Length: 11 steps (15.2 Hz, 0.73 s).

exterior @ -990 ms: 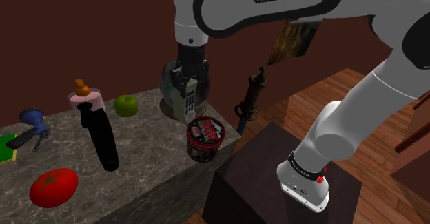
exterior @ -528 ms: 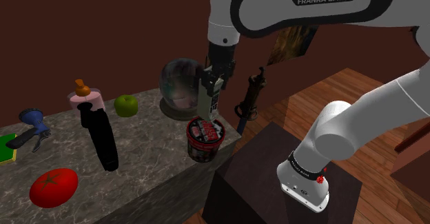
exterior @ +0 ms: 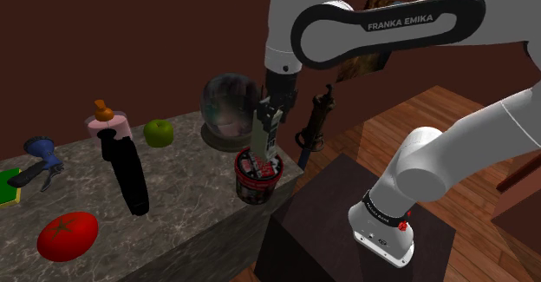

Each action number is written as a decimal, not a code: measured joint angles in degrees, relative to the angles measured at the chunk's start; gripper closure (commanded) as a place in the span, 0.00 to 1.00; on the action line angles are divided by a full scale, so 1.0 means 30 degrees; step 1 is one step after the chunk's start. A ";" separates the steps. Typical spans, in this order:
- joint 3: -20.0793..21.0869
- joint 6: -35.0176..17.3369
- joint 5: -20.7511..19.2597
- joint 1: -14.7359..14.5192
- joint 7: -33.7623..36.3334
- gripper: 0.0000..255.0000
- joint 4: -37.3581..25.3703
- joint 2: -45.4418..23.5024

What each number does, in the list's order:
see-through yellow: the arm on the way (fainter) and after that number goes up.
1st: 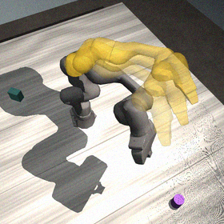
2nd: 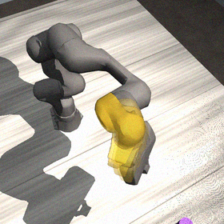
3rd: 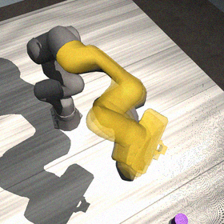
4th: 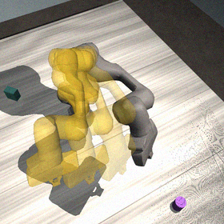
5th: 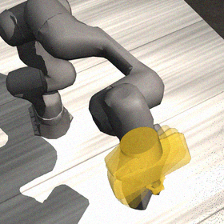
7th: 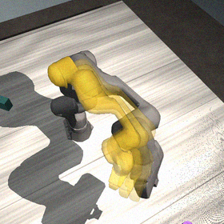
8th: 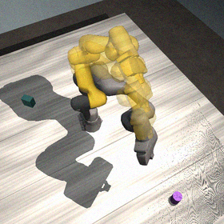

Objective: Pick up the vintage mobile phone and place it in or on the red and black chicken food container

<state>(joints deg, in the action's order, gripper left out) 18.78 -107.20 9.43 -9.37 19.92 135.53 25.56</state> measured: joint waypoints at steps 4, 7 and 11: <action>0.0172 -0.1112 0.0063 -0.0031 0.0036 1.00 0.0819 -0.0292; 0.0269 -0.1907 0.0113 -0.0054 0.0024 1.00 0.1453 -0.0456; 0.0341 -0.2476 0.0119 -0.0046 0.0025 1.00 0.1811 -0.0667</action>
<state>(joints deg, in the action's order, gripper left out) 19.80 -114.63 9.78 -9.50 19.99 140.96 23.56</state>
